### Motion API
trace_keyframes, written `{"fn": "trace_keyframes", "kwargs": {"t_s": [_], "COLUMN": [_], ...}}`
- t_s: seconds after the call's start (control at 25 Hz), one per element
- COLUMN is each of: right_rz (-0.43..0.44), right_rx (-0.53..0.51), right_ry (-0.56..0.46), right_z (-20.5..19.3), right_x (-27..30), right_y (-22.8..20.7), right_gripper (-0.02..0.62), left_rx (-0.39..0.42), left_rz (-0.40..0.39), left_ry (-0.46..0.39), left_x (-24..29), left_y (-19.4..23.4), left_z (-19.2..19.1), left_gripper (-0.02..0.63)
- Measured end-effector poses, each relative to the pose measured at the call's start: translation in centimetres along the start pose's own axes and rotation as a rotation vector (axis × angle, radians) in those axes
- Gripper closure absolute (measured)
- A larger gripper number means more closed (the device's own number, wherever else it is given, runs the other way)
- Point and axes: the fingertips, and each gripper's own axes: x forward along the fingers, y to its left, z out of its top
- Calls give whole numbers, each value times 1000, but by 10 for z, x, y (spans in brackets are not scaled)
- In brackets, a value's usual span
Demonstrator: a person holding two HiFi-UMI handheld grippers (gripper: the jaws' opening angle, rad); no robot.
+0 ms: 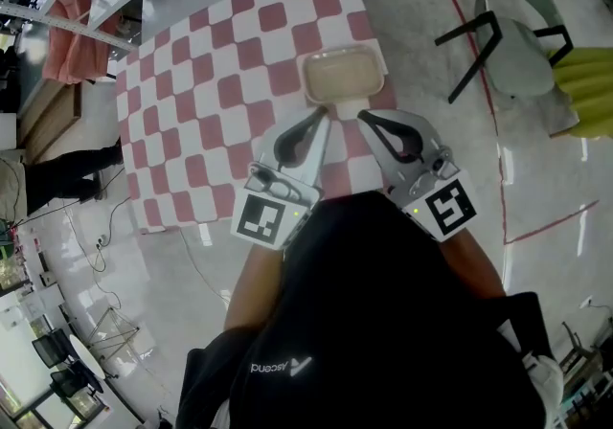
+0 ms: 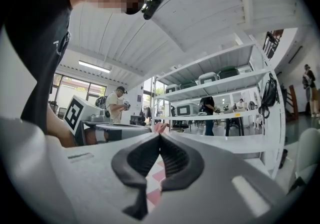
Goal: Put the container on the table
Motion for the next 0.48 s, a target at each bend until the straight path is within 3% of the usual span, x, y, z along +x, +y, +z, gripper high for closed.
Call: {"fn": "trace_keyframes", "kwargs": {"t_s": [0.48], "right_rz": [-12], "right_rx": [-4], "right_ry": [16], "right_z": [-5], "right_x": [0], "right_y": [-1], "right_gripper": [592], "left_rx": [-25], "left_rz": [-15], "left_ry": [4], "left_x": [1], "left_y": [-1], "left_z": [-4], "left_gripper": [595]}}
